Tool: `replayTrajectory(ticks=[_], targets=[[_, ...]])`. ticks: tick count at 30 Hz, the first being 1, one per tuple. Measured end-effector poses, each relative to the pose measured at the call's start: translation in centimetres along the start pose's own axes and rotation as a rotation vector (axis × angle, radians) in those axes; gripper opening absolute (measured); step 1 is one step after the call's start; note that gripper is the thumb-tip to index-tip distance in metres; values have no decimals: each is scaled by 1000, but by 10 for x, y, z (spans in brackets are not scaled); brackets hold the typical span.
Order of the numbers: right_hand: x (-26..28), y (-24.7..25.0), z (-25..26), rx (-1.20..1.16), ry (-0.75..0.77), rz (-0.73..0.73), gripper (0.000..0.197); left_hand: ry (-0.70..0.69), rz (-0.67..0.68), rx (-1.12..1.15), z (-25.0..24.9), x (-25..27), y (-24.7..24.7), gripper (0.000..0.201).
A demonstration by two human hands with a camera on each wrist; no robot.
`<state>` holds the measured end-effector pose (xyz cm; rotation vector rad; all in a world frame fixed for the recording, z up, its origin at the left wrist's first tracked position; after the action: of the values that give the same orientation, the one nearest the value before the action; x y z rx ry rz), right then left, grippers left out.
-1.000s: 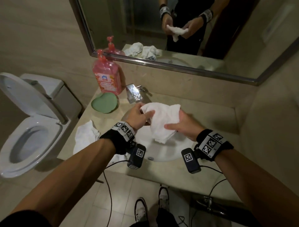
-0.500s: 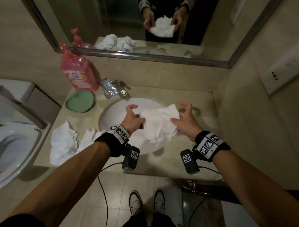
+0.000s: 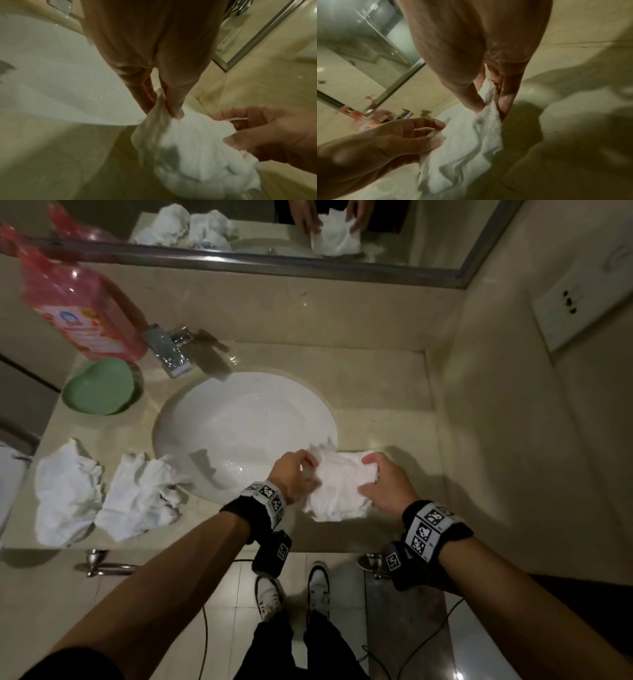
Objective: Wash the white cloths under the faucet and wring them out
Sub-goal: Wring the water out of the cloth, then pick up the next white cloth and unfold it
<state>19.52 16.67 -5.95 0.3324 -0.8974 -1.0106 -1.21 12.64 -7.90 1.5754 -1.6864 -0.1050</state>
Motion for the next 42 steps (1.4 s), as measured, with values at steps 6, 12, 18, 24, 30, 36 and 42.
replayTrajectory(ticks=[6, 12, 18, 24, 30, 36, 42], targets=[[-10, -21, -53, 309, -121, 150, 53, -20, 133, -271, 22, -3, -51, 34], [-28, -15, 15, 529, 35, 108, 21, 30, 99, -186, 36, 8, -4, 30], [-22, -121, 173, 382, 372, 380, 16, 197, -344, -335, 119, 69, 144, 40], [-2, -261, 263, 414, 486, 598, 30, 642, -278, -565, 253, 118, 211, 78], [-7, -349, 305, 496, 542, 654, 67, 382, -47, -393, 294, 83, 212, 35], [-39, -351, 358, 443, 521, 587, 22, 119, -201, 383, 287, 69, 285, 19], [-78, -328, 423, 58, 496, 423, 34, 243, -459, 705, 311, 48, 346, 9]])
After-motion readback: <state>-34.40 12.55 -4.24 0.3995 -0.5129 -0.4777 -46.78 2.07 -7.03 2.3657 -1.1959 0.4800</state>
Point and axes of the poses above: each hand's wrist, its own x-axis away from the middle knuckle, its own y-axis out of the back of the hand, z = x × y, the point moved 10 cm from there along -x, towards the middle knuckle, and after that the axes turned 1 degree about -x, right-handed, at the moved point
